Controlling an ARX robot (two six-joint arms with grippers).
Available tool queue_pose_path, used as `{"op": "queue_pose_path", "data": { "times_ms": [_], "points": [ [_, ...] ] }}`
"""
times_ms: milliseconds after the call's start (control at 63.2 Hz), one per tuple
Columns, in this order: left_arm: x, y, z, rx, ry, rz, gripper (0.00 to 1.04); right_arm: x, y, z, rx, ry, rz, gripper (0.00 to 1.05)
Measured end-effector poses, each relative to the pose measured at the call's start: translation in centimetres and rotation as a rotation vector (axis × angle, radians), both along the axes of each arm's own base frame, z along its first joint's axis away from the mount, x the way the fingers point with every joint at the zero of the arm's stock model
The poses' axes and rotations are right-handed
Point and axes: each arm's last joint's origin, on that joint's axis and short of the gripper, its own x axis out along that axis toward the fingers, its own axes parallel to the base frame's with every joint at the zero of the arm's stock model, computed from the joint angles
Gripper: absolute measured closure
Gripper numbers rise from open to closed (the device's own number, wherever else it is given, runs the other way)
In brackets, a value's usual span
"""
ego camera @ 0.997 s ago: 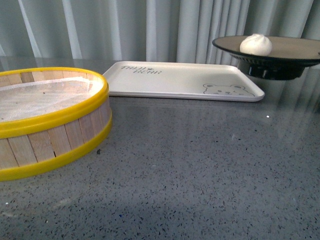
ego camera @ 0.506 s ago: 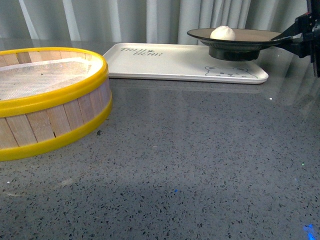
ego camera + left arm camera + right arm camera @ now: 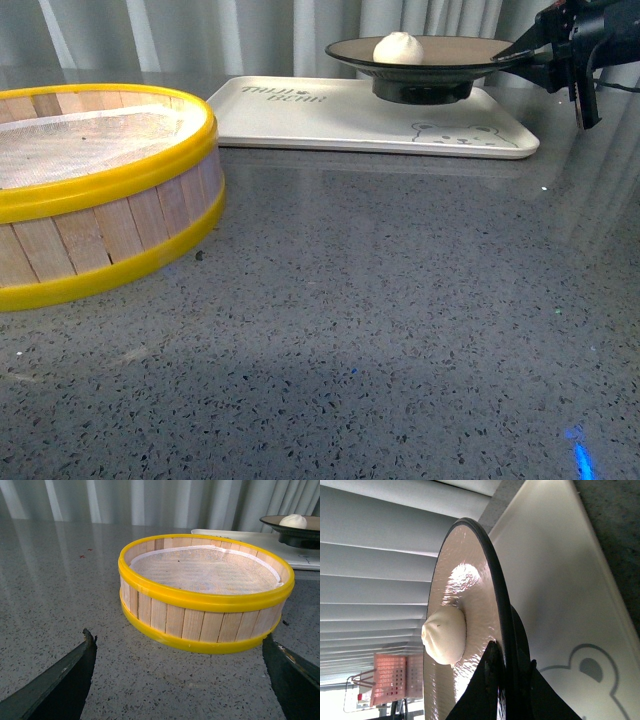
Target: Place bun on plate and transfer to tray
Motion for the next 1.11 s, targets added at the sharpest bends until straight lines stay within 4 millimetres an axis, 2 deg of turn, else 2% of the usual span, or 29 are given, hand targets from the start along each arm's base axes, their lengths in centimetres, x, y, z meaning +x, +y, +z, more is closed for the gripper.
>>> {"op": "queue_pose_path", "data": {
  "times_ms": [269, 934, 981, 1108],
  "points": [
    [0.0, 0.0, 0.0, 0.000, 0.000, 0.000, 0.07, -0.1, -1.1, -0.6, -0.009, 0.023, -0.029, 1.02],
    [0.0, 0.0, 0.0, 0.000, 0.000, 0.000, 0.07, 0.0, -0.4, -1.5, -0.013, 0.058, -0.006, 1.02],
    [0.0, 0.0, 0.0, 0.000, 0.000, 0.000, 0.07, 0.0, -0.4, -1.5, -0.015, 0.058, -0.005, 0.97],
    [0.0, 0.0, 0.0, 0.000, 0.000, 0.000, 0.07, 0.0, -0.4, -1.4, -0.013, 0.058, -0.002, 0.75]
  ]
}}
